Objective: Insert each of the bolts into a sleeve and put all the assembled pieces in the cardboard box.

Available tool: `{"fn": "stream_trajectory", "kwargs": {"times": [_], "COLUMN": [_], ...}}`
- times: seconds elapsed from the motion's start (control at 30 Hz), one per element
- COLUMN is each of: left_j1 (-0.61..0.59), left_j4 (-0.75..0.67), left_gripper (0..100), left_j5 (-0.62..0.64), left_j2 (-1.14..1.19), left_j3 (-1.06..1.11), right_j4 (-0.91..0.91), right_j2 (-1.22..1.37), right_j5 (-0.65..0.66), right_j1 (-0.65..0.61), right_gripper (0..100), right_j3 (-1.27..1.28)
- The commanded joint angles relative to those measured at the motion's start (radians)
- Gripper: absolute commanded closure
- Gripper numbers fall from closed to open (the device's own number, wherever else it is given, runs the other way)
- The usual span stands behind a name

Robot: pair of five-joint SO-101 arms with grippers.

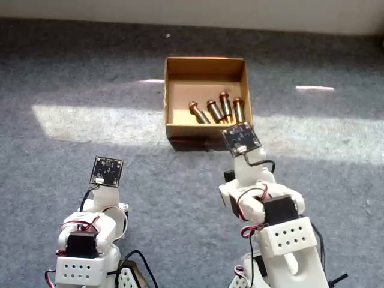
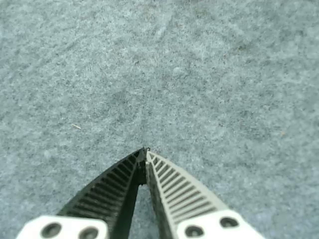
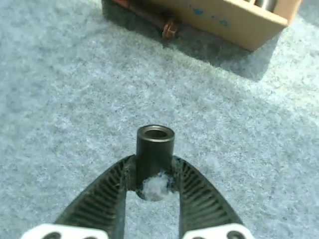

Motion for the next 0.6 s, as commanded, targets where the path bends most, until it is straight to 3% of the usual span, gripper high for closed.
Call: {"fn": "stream_trajectory", "kwargs": {"times": [0.0, 0.47, 0.57], "left_j1": [-0.008, -0.019, -0.071], "left_j4": [0.003, 0.003, -0.003], "left_gripper": [99, 99, 99], "left_j5": [-0.012, -0.015, -0.017], "left_j2": [-0.008, -0.008, -0.008], "left_j3": [0.021, -0.010, -0.067], "right_j4": [-0.076, -0.082, -0.082], "right_j2": [-0.104, -0.506, -0.564], "right_j5": [-0.014, -0.061, -0.061], "right_j1": [0.028, 0.028, 0.038], "right_gripper": [99.3, 99.3, 99.3], "right_j3": [0.065, 0.245, 0.272]}}
